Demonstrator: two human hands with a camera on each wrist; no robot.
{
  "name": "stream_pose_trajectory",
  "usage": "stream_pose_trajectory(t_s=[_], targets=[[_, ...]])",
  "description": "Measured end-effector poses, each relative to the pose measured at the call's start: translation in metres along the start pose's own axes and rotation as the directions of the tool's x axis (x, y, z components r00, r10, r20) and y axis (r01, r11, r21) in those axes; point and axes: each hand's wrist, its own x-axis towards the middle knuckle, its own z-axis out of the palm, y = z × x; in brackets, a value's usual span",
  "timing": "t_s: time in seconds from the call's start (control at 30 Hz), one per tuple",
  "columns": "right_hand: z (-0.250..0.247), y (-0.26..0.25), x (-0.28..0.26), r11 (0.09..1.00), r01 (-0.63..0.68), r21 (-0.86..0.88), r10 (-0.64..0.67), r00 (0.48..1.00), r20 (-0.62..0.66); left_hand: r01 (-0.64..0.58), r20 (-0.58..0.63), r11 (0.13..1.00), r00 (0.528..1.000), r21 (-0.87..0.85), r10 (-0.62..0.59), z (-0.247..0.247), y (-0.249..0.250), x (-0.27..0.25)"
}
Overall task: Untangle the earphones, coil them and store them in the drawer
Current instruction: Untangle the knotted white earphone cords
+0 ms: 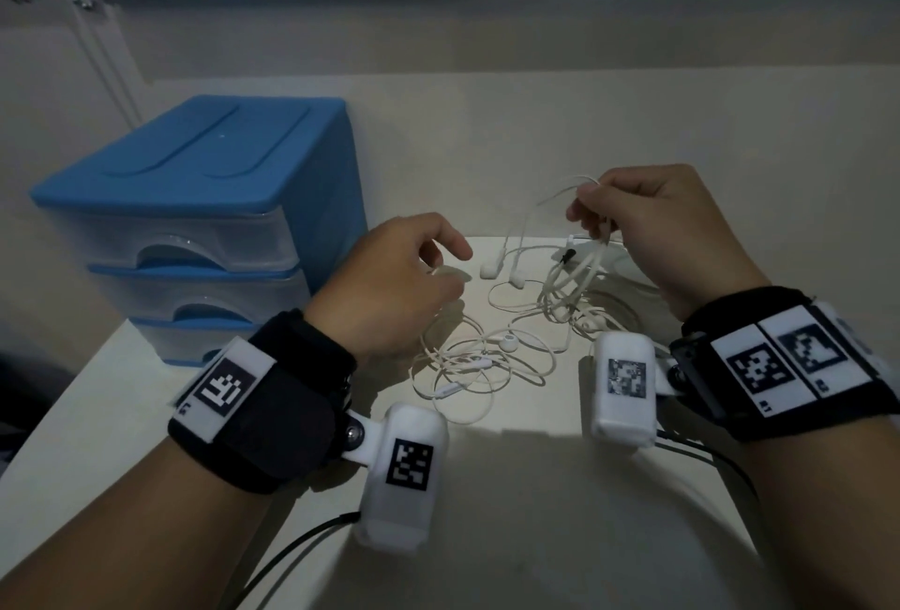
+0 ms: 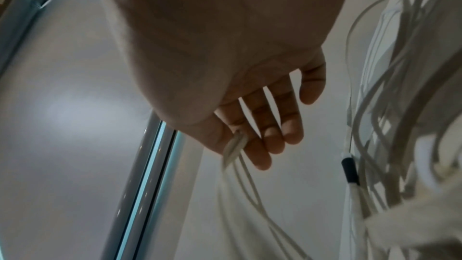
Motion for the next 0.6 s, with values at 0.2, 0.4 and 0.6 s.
stream_pose_trajectory(t_s=[0.2, 0.4, 0.6], targets=[[-0.002, 0.003, 0.000, 0.997, -0.062, -0.047, 0.060, 0.997, -0.043, -0.111, -0.073, 0.981, 0.992, -0.161, 0.100, 0.000, 0.005, -0.001], [-0.002, -0.007, -0.003, 0.998, 0.055, 0.039, -0.050, 0.990, -0.130, -0.243, -0.191, 0.915, 0.963, -0.321, 0.189, -0.001, 0.012, -0.002], [0.010, -0.027, -0.017, 0.955, 0.198, 0.220, -0.257, 0.923, 0.285, -0.337, -0.161, 0.776, 0.941, -0.534, 0.298, -0.002, 0.020, -0.006]])
